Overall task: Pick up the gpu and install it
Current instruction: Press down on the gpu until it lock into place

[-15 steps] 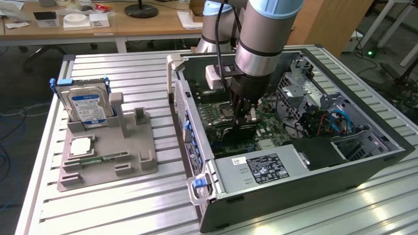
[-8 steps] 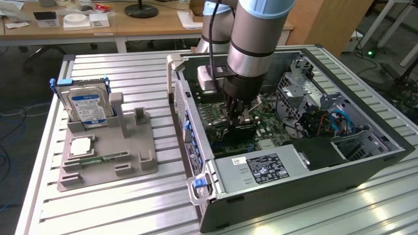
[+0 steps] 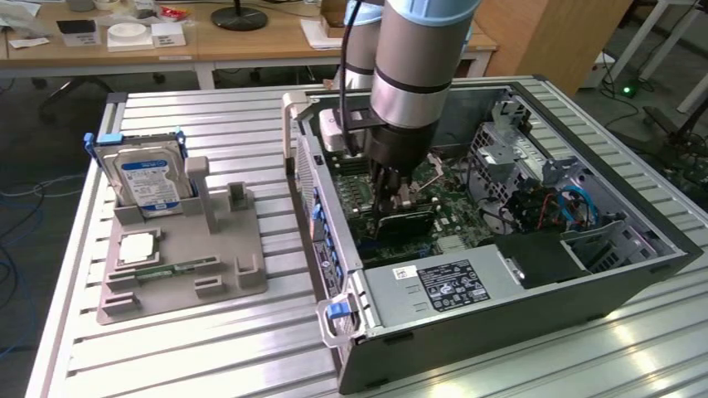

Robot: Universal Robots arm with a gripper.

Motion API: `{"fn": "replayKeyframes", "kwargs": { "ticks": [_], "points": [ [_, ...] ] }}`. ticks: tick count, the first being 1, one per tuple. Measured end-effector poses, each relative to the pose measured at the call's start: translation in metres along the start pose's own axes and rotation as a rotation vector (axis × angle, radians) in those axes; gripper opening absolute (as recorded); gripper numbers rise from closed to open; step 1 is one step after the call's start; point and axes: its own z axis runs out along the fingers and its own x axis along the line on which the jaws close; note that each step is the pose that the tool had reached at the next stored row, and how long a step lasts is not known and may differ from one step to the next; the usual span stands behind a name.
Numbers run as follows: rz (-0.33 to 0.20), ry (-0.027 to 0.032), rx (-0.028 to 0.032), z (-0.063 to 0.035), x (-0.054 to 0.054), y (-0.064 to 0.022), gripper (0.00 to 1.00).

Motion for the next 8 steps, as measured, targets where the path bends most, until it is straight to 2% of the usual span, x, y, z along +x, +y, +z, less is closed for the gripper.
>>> {"fn": "replayKeyframes", "kwargs": {
  "ticks": [5,8],
  "points": [
    [0.0,0.0,-0.0006,-0.0161,-0.001,-0.0002,0.11],
    [0.0,-0.0001,-0.0006,-0.0166,-0.001,0.0025,0.11]
  ]
}}
